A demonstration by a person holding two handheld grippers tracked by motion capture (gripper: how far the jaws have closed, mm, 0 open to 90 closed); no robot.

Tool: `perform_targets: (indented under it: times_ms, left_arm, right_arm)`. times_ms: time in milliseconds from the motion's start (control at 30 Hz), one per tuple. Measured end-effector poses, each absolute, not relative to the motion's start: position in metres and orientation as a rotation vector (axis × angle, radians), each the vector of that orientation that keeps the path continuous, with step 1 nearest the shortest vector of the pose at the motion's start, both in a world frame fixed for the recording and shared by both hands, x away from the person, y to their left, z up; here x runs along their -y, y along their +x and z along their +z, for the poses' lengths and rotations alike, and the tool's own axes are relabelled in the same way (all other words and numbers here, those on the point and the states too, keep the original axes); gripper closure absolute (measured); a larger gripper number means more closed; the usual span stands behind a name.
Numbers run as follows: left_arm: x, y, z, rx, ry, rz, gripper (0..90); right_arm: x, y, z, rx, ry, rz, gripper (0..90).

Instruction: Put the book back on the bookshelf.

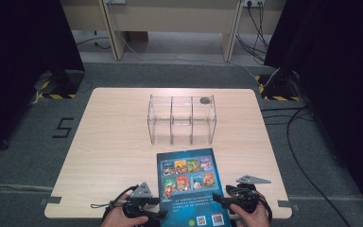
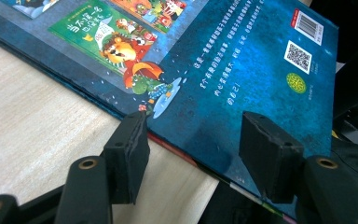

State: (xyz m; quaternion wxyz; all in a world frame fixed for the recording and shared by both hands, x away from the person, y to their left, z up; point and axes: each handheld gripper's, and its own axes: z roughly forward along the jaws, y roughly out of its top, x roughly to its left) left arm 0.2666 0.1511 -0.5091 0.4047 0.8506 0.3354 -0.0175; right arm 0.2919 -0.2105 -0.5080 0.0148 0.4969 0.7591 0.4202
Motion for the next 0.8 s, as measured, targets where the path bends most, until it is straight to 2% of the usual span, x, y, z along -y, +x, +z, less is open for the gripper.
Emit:
perform_targets:
  times_ms: [133, 333, 433, 533, 800]
  left_arm:
    - [-0.15, 0.267, -0.509, -0.845, 2.145, -0.045, 41.9]
    - [-0.151, 0.269, -0.509, -0.844, 2.142, -0.052, 42.0]
    - [-0.153, 0.272, -0.51, -0.865, 2.132, -0.016, 42.1]
    - [-0.151, 0.274, -0.51, -0.874, 2.122, -0.027, 41.8]
    - [-0.151, 0.277, -0.51, -0.878, 2.122, -0.027, 45.8]
  right_arm:
    - [0.204, 0.294, -0.51, -2.35, 1.563, 1.364, 22.5]
    - [0.203, 0.305, -0.511, -2.3, 1.606, 1.384, 24.7]
    - [0.204, 0.309, -0.513, -2.27, 1.646, 1.422, 24.7]
    - [0.202, 0.311, -0.514, -2.246, 1.65, 1.437, 21.6]
    - [0.208, 0.311, -0.517, -2.081, 1.894, 1.608, 19.9]
